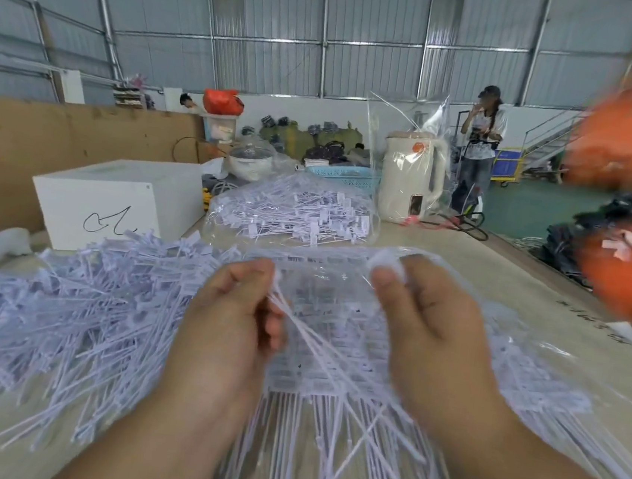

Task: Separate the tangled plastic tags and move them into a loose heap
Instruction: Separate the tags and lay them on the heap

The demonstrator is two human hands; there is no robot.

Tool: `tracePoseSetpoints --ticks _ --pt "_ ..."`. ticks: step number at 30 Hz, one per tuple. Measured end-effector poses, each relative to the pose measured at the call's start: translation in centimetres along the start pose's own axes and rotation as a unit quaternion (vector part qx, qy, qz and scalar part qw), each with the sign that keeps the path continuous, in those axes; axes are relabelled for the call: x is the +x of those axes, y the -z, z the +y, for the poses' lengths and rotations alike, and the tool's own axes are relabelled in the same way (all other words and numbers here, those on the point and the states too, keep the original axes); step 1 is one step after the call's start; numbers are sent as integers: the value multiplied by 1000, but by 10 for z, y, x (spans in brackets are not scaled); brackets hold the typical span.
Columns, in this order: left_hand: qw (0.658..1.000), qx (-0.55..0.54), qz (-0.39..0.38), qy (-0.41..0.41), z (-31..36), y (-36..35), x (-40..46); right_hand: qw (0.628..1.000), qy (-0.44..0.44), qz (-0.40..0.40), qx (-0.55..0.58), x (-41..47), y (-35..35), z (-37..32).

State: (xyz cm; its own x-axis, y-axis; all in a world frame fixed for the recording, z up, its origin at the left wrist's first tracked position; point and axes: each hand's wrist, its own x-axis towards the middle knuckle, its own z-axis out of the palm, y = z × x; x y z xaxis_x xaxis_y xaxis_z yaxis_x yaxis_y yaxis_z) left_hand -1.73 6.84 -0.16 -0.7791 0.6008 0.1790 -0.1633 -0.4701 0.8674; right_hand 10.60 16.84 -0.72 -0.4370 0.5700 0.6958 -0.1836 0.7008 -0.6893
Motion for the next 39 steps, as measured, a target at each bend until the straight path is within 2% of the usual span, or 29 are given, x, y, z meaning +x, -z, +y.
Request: tracePoseSetpoints --ticks 1,3,6,8,12,15,20,24,28,30,33,36,39 --pt "999 28 17 -21 4 7 6 999 -14 10 28 4 7 1" --pt "991 121 6 -56 8 15 13 998 -21 -33 51 8 18 5" --pt "968 216 -113 -54 -1 9 5 985 -11 -164 51 6 18 10" --pt "956 216 -195 -40 -7 2 -4 976 7 -216 43 2 15 12" --pt "953 189 -233 -34 -8 -1 -9 969 -2 -245 7 4 17 16" --pt "950 202 -236 -35 -10 -1 -10 960 4 -280 -24 3 17 20" --pt "940 240 -242 -36 -10 0 -10 955 8 -290 -57 2 17 20" --pt "942 250 -221 -40 -10 3 -5 953 -32 -290 -86 9 29 19" --pt "947 250 -196 -35 -8 7 0 930 -63 -336 -137 18 41 19" --pt "949 243 -200 -29 -8 7 0 926 -74 -356 -98 17 39 18" --pt "949 235 -207 -25 -8 6 -3 928 -83 -363 19 14 33 13" --pt "958 212 -189 -33 -6 5 -2 940 -65 -332 43 15 28 15" --pt "968 188 -158 -50 -7 2 -1 961 -56 -263 63 11 21 16"
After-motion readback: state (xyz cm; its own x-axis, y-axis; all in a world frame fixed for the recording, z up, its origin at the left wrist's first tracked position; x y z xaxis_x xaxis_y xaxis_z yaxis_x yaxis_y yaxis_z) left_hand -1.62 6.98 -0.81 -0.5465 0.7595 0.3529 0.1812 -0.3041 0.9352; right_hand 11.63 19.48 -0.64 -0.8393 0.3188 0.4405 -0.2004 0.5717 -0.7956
